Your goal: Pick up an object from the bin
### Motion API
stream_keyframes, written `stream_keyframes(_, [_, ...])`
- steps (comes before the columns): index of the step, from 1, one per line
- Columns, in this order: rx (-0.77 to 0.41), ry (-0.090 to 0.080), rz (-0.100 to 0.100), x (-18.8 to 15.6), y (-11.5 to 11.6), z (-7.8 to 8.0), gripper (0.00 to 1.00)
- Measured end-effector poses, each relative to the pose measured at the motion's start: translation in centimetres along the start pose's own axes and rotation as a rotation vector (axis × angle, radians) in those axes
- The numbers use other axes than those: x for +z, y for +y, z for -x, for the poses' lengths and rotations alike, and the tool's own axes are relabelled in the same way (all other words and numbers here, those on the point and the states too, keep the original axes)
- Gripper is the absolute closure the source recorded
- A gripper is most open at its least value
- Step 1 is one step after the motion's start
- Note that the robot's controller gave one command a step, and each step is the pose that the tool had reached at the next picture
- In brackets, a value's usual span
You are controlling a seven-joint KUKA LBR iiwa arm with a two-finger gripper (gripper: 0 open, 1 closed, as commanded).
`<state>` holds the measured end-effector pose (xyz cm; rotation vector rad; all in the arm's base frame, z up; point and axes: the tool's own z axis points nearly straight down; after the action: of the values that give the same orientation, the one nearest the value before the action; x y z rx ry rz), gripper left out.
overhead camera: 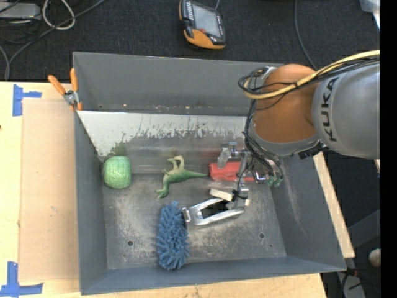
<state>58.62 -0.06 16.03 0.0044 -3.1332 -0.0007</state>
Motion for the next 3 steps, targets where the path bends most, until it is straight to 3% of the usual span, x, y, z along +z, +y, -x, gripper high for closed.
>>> stream_keyframes(1, [0.0,-0.007,0.0,-0.4,0.0,0.2,0.0])
stream_keyframes(2, [-0.064,-0.014,0.008,5.2,0.7,-0.6,0.0])
stream_keyframes(3, [-0.135,-0.019,-0.001,1.6,0.6,-1.6,0.0])
